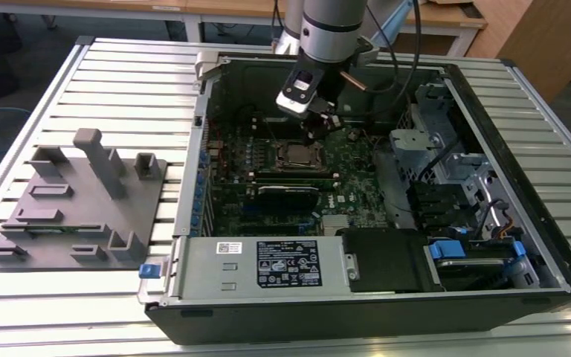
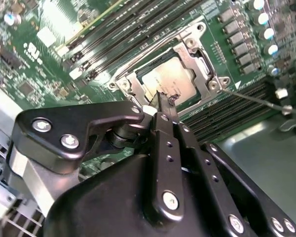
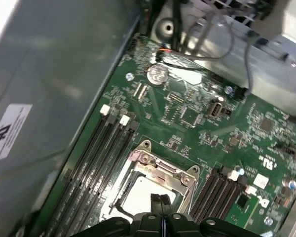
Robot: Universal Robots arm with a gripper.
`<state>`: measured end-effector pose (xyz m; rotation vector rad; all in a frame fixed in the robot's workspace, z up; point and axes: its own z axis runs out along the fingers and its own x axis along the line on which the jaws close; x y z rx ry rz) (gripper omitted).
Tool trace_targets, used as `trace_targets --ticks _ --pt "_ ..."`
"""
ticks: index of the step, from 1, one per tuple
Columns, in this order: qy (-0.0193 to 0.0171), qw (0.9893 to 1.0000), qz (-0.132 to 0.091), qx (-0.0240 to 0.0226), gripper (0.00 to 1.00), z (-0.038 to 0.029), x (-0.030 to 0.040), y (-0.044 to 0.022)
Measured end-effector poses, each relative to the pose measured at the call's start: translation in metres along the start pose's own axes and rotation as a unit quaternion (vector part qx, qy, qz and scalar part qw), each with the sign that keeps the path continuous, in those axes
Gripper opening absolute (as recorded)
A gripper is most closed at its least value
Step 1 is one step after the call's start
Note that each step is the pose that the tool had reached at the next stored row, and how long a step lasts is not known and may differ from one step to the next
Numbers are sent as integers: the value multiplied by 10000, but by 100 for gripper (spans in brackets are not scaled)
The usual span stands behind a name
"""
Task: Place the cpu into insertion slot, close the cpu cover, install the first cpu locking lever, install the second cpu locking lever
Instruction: 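Close the cpu cover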
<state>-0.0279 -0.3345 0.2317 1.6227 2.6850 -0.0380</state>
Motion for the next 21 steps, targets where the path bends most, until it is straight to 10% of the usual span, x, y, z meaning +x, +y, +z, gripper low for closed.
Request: trace_targets --ticks 5,11,21 --pt "-9 9990 -449 -7 11 3 0 0" --pt "-18 9952 -977 -15 11 6 0 0" --pt "-20 9940 -1092 -18 11 7 0 0"
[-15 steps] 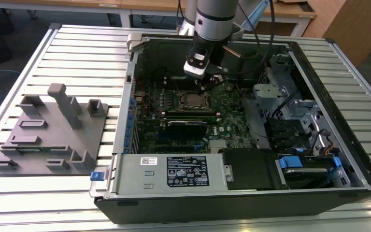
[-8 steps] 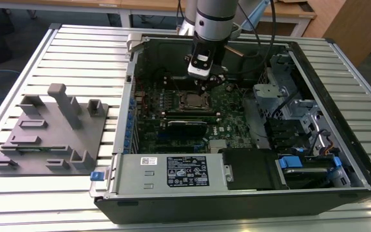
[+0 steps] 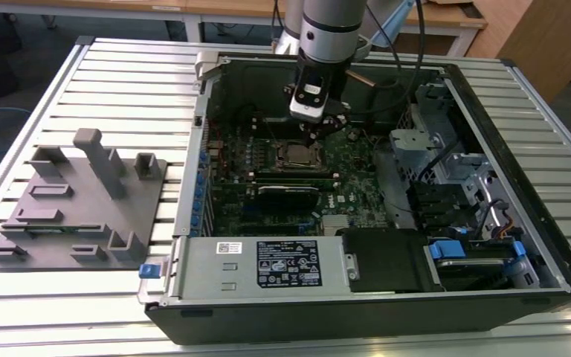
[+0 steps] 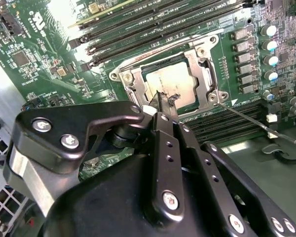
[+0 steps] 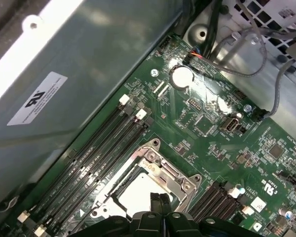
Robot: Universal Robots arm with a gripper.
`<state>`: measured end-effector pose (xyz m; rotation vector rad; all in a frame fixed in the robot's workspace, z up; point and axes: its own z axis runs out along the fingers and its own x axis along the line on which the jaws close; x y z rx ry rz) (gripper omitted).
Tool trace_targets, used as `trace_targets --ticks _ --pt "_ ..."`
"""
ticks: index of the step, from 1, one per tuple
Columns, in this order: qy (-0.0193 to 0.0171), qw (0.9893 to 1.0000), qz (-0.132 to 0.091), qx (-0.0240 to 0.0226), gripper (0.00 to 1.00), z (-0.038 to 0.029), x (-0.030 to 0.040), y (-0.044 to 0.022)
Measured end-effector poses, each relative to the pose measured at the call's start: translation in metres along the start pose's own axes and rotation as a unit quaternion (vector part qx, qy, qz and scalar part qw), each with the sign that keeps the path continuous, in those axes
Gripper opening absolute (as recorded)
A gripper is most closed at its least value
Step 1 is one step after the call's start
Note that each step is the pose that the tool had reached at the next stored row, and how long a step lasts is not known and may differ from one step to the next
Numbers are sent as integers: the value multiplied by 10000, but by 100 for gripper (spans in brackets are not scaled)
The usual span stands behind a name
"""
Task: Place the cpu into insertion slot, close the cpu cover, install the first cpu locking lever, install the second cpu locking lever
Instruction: 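Close the cpu cover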
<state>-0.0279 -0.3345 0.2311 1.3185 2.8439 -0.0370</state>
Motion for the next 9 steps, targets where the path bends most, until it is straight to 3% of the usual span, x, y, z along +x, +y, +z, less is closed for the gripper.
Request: trace_targets --ticks 5,9 --pt "-7 9993 -373 -6 11 1 0 0" --pt "-13 9975 -709 -11 11 1 0 0"
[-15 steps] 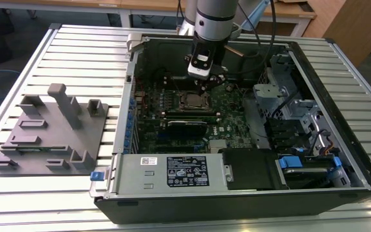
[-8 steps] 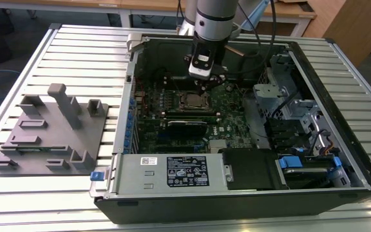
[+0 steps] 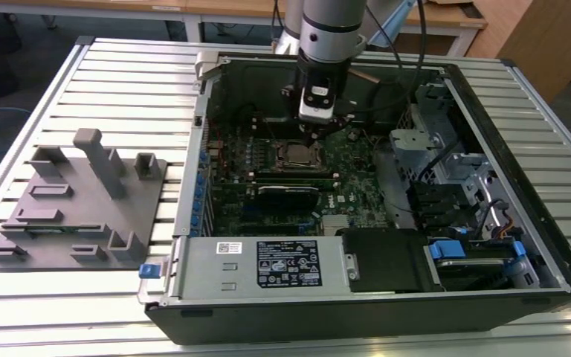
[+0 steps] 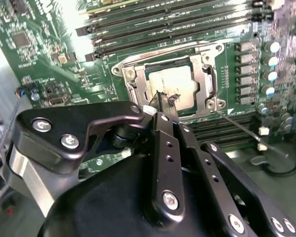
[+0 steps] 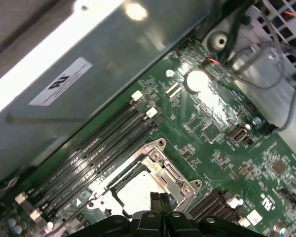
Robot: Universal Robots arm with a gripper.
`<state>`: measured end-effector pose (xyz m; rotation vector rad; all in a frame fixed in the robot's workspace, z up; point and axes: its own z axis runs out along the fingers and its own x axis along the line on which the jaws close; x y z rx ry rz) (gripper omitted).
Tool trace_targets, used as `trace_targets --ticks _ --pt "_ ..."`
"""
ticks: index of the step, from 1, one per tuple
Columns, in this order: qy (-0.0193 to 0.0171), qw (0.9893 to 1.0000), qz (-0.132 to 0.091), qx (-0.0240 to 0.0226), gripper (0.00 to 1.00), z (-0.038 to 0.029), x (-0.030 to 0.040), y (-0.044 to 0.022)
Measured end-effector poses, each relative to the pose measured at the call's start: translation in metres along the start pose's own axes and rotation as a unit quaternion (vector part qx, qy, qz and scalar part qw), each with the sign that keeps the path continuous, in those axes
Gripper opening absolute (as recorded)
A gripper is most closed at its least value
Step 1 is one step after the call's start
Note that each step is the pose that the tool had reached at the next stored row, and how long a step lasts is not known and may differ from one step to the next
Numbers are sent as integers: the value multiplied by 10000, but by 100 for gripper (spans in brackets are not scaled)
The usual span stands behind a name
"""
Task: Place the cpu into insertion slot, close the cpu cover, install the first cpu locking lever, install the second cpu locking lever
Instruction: 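Close the cpu cover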
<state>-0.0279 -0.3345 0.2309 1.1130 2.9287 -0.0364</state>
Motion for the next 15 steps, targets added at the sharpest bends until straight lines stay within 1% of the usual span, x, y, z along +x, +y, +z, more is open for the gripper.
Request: trace_targets --ticks 2,4,6,8,10,12,15 --pt "-3 9999 -169 -3 11 1 0 0" --pt "-6 9994 -341 -6 11 2 0 0" --pt "-10 9986 -526 -9 11 2 0 0" --pt "-13 9976 -699 -12 11 3 0 0" --pt "-16 9961 -877 -15 11 4 0 0" --pt "-19 9944 -1052 -18 11 5 0 0" --pt "-24 9912 -1320 -22 11 7 0 0"
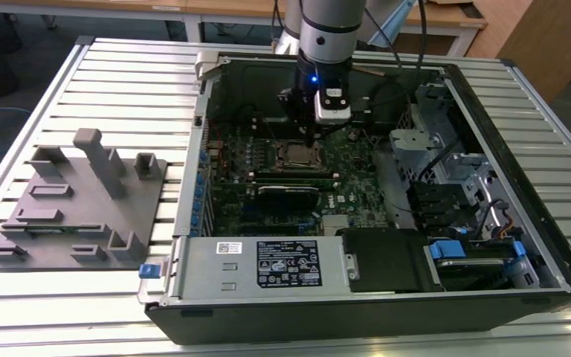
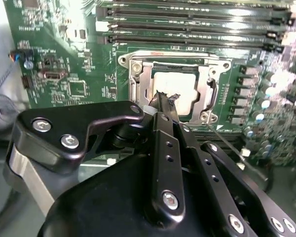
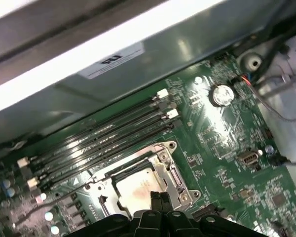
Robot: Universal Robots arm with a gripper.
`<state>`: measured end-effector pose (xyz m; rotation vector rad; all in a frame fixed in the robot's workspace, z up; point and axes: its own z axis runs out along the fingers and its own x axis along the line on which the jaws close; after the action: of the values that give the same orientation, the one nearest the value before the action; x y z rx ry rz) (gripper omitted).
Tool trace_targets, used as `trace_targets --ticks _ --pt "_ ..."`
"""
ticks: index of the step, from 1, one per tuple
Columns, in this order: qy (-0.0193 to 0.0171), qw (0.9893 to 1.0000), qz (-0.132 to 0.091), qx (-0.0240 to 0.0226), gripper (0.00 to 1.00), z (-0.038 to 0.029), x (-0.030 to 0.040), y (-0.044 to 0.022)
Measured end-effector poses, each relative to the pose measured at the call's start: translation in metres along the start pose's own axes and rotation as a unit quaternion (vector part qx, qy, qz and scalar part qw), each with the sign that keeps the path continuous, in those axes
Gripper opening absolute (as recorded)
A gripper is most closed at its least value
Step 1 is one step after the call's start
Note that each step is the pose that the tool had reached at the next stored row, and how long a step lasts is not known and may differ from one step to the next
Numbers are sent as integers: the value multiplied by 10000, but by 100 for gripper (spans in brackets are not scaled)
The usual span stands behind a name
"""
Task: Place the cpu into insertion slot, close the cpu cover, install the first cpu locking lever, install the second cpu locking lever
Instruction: 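Close the cpu cover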
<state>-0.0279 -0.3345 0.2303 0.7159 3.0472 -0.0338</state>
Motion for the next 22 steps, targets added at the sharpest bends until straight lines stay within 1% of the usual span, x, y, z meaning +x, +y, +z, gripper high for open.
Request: trace_targets --ticks 2,4,6,8,10,12,15,17,19,20,22 --pt "-3 9998 -176 -3 11 2 0 0" --pt "-7 9994 -360 -6 11 4 0 0" --pt "-10 9986 -536 -9 11 6 0 0" --pt "-13 9975 -712 -12 11 9 0 0" --pt "-16 9960 -888 -15 11 12 0 0" --pt "-20 9943 -1069 -18 11 15 0 0" --pt "-25 9913 -1317 -22 11 23 0 0" --pt "-31 9891 -1473 -25 11 28 1 0" --pt "-38 9871 -1602 -28 11 32 0 0" --pt "-39 9865 -1637 -28 11 32 0 0" --pt "-41 9860 -1668 -30 11 33 0 1"
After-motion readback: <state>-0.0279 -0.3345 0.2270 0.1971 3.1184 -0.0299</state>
